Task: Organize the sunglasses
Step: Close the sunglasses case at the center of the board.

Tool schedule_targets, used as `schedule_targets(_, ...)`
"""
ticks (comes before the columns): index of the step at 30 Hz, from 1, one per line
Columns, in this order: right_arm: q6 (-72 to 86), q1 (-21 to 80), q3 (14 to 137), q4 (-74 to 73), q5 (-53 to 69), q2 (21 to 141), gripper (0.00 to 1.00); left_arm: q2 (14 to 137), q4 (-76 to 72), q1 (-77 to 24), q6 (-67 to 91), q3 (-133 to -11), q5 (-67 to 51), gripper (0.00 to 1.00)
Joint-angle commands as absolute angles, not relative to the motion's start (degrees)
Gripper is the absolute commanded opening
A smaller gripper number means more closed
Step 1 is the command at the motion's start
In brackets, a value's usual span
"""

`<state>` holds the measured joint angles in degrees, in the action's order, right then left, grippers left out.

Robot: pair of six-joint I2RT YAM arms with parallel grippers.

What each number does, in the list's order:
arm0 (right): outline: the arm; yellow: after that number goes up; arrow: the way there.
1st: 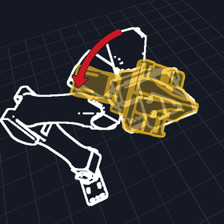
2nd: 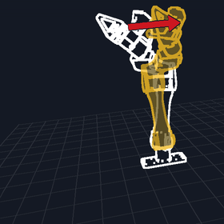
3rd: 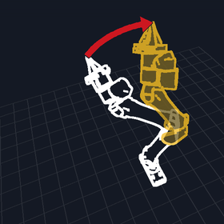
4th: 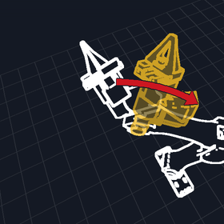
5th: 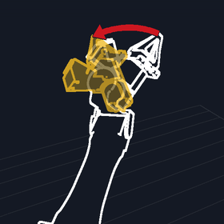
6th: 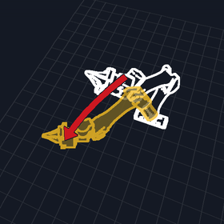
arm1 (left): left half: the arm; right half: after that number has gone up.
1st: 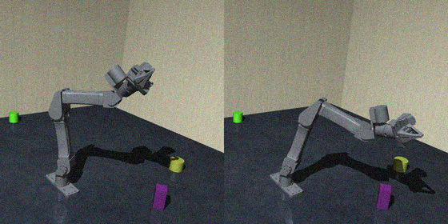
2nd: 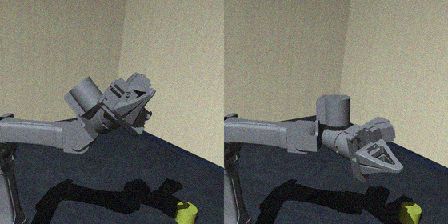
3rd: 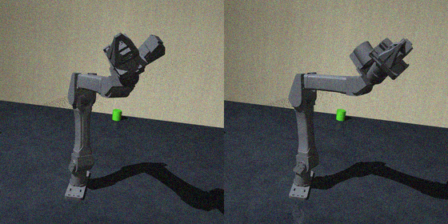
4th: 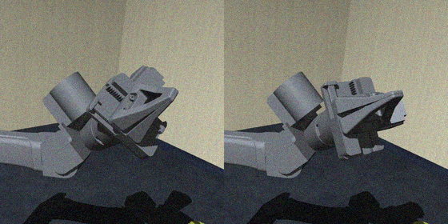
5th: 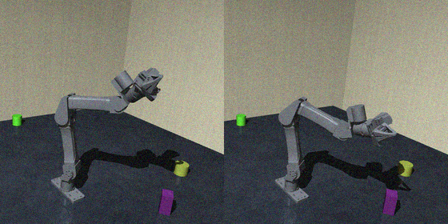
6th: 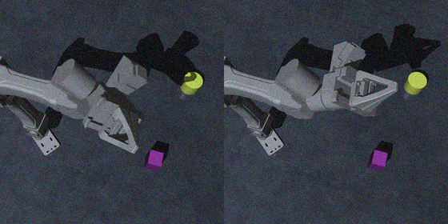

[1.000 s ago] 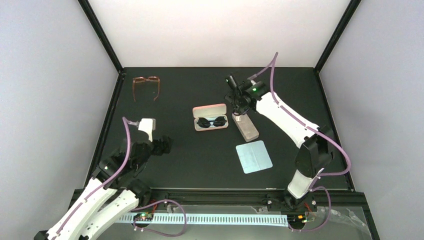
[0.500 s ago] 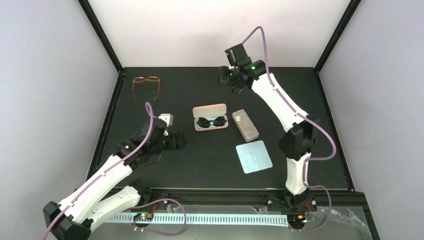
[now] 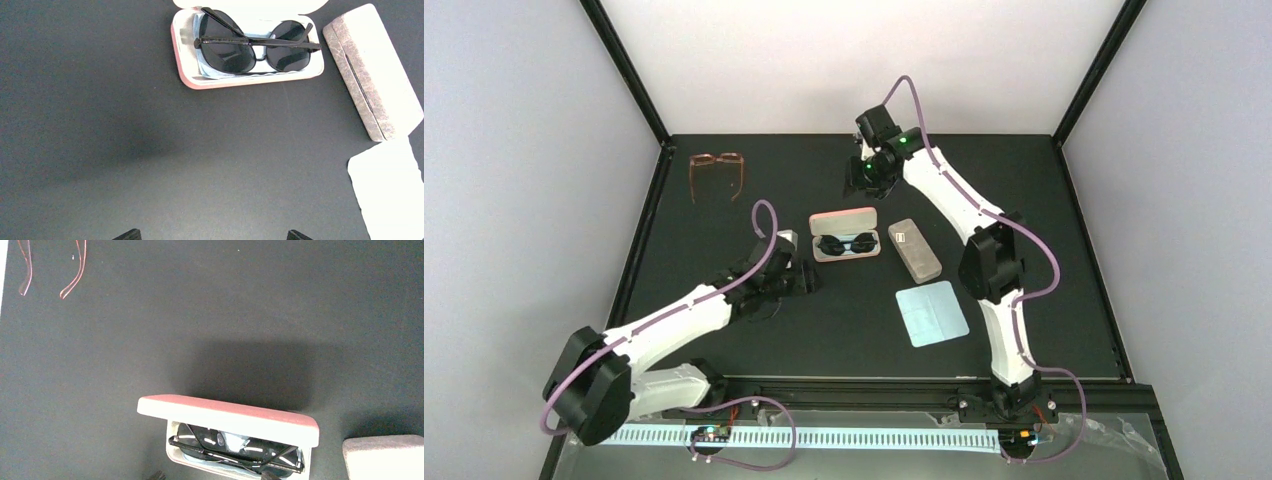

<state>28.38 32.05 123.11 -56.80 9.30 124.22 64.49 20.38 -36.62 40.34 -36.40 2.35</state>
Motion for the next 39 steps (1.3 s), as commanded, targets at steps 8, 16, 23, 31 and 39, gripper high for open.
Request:
schedule_targets(8, 30.5, 32.0, 132.8, -57.5, 10.5, 133.2, 0.41, 79.7, 2.2, -37.4, 39.0, -37.8, -0.4, 0.68)
schedule_targets(16, 31.4, 32.0, 134.8, -56.6, 9.3, 137.2, 0.30, 91.3, -1.8, -37.4, 36.3, -44.3, -3.3, 0.52)
schedule_targets(23, 31.9, 32.2, 135.9, -57.3, 11.5, 140.1, 0.23, 96.1, -2.8, -37.4, 34.0, -47.5, -2.9, 0.42)
schedule_targets(31, 30.5, 32.6, 135.2, -59.7, 12.9, 140.5, 0.20, 98.4, -5.5, -37.4, 31.7, -47.7, -0.3, 0.34)
schedule_targets(39, 29.3, 33.0, 132.5, -61.0, 14.1, 138.9, 0.18, 100.6, -8.6, -37.4, 29.6, -47.3, 1.5, 0.23)
